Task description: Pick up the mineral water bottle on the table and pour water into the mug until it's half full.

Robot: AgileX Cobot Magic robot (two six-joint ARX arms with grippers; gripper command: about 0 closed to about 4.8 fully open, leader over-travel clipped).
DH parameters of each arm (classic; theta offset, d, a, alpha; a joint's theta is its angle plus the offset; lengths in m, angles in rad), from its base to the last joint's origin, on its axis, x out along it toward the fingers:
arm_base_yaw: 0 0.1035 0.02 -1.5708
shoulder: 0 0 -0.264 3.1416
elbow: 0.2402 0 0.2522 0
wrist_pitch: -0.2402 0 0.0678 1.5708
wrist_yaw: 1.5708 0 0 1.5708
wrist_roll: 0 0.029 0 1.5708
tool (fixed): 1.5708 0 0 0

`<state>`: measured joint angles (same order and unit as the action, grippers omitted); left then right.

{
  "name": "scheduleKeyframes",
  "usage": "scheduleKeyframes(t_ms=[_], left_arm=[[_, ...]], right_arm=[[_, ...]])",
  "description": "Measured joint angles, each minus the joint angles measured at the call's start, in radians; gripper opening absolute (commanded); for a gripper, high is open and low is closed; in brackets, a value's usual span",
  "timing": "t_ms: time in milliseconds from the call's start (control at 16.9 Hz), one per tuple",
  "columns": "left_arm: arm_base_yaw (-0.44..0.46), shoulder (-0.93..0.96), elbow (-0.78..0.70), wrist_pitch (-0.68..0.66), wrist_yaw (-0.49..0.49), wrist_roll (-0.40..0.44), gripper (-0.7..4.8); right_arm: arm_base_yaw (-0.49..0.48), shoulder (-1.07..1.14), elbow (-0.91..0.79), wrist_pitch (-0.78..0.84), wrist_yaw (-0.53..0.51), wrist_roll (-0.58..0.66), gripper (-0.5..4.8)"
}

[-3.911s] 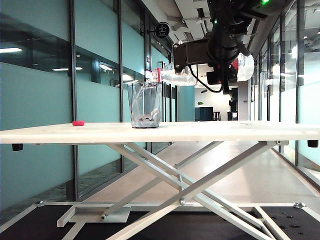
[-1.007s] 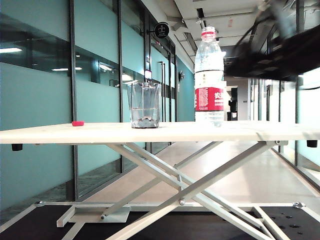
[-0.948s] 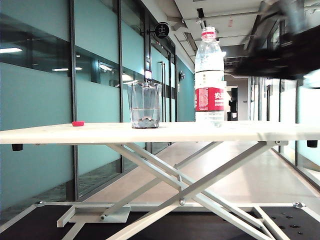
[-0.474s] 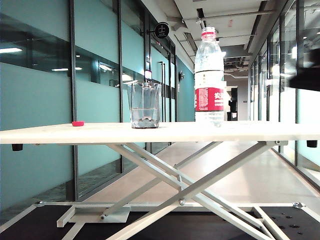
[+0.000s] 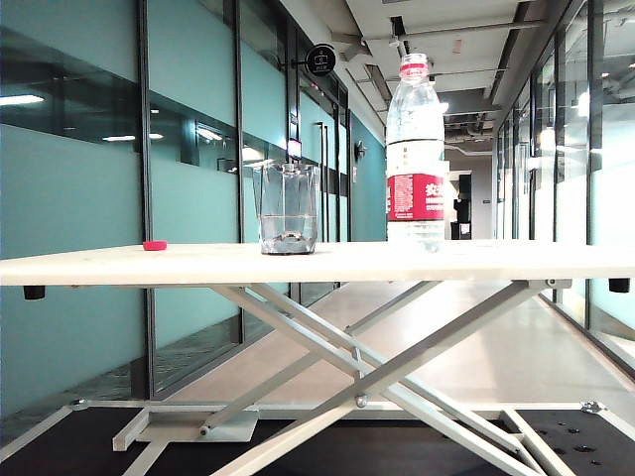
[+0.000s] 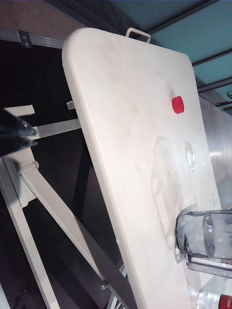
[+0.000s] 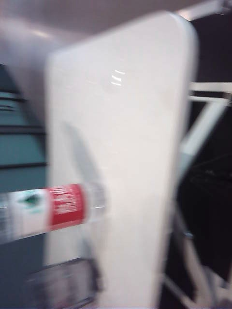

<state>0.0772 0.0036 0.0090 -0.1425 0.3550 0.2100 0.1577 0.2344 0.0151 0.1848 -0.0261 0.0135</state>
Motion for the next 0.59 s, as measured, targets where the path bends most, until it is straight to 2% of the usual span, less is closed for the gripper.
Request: scheduleKeyframes(t_ms=[178, 296, 474, 593], left_arm=[[0.000, 0.000, 0.000, 0.000, 0.002, 0.000, -0.05], [-0.002, 0.000, -0.001, 0.015, 0.003, 0.001, -0.05], [-0.001, 0.000, -0.001, 0.040, 0.003, 0.000, -0.05], [-0.001, 0.000, -0.001, 0.041, 0.003, 0.000, -0.05]], right_arm=[[-0.004, -0.215, -0.005, -0.163, 0.034, -0.019, -0.07], [-0.036, -0.224, -0.008, -0.214, 0.030, -0.027, -0.06], [-0.113, -0.232, -0.008, -0.203, -0.005, -0.035, -0.06], [-0.203, -0.233, -0.008, -0.167, -0.087, -0.039, -0.06]])
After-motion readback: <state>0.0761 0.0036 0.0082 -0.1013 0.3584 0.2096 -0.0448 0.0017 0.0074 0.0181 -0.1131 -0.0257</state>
